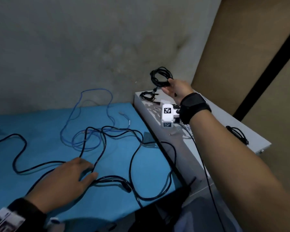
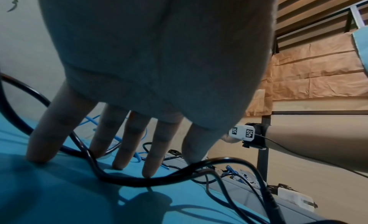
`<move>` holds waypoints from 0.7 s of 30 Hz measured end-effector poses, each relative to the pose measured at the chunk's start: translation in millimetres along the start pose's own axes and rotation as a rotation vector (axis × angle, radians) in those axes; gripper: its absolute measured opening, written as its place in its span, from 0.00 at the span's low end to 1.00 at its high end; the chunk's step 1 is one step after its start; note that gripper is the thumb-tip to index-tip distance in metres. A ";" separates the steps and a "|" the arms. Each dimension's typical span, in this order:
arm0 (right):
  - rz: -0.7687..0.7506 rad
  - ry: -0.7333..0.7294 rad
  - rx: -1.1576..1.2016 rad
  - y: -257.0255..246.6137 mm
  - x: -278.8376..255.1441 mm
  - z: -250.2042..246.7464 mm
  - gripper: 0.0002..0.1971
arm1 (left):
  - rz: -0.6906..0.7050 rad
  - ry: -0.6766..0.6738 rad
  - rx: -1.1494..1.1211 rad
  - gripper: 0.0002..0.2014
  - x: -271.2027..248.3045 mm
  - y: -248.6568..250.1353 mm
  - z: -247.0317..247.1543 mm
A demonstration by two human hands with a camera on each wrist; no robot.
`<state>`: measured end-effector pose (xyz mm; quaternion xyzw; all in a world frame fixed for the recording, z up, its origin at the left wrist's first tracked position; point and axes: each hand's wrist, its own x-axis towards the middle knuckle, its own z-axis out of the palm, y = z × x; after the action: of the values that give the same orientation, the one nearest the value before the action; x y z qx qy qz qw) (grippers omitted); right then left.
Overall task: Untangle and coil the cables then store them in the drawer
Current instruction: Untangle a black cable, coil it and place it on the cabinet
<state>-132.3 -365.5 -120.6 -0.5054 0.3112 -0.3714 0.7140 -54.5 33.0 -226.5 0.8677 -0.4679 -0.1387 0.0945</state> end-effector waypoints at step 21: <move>-0.030 0.051 -1.251 41.7 106.9 -60.7 0.24 | -0.038 -0.040 0.065 0.49 13.9 -8.4 2.0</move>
<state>-116.3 -476.7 -185.6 -0.8230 0.4796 -0.1411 0.2699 -41.4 25.8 -233.0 0.8762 -0.4573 -0.1426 0.0539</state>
